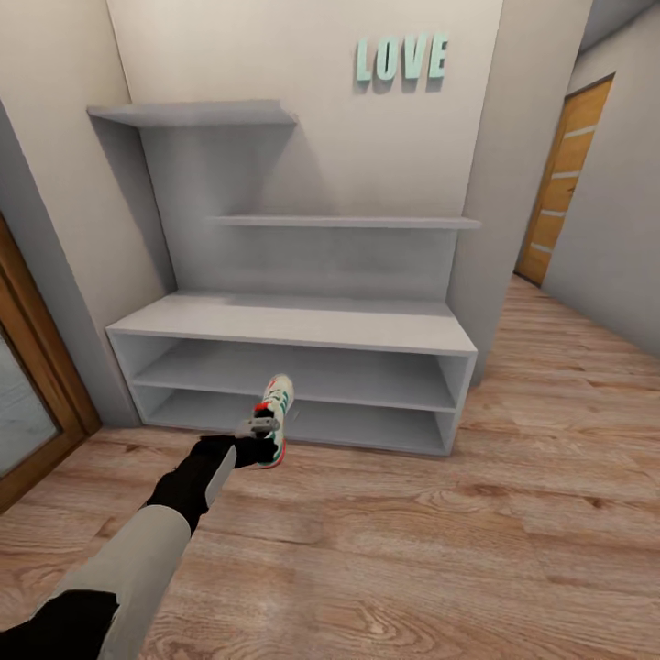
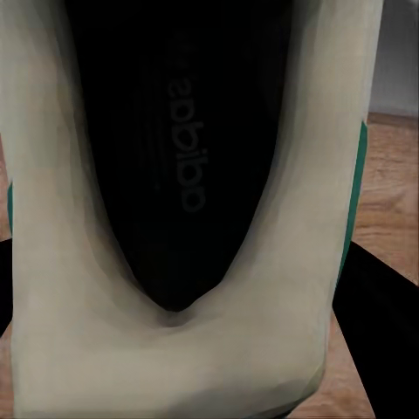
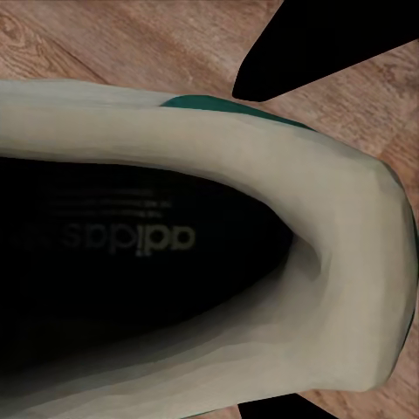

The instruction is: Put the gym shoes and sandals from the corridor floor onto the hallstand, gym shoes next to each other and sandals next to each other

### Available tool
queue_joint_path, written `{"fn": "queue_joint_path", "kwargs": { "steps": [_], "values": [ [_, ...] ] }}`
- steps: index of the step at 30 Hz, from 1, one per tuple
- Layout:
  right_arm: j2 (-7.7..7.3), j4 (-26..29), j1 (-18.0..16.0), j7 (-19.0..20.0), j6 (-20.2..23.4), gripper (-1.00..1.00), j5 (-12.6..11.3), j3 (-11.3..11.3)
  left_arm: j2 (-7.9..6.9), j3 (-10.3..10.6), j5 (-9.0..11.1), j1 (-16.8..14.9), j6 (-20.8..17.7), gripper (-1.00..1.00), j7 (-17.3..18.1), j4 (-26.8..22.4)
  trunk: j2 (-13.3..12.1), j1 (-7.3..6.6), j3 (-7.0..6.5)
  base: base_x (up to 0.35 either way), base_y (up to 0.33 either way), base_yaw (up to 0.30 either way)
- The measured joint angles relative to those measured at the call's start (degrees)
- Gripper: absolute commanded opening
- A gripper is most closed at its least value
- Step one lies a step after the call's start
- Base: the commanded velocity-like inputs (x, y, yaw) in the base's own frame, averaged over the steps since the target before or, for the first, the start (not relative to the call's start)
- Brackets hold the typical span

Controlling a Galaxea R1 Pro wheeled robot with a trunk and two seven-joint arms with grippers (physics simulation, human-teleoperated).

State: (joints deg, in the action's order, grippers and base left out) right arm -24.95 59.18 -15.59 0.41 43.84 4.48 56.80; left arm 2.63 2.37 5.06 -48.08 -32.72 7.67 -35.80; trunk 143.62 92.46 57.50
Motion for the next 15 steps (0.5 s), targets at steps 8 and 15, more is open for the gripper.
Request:
{"fn": "queue_joint_path", "kwargs": {
  "steps": [8, 15],
  "values": [
    [-0.01, 0.0, 0.0, 0.0, 0.0, -1.0, 0.0, 0.0, 2.04, 0.1, -0.3, -6.7, 0.4, -1.0, -0.5, 13.4, 0.0, 0.0, 0.0, 0.0, 0.0, 0.0],
    [0.0, 0.0, 0.0, -0.1, 0.0, -1.0, 0.0, 0.0, 1.92, 2.3, -0.3, -6.8, 0.5, -1.0, -0.5, 13.7, 0.0, 0.0, 0.0, 0.0, 0.0, 0.0]
  ]
}}
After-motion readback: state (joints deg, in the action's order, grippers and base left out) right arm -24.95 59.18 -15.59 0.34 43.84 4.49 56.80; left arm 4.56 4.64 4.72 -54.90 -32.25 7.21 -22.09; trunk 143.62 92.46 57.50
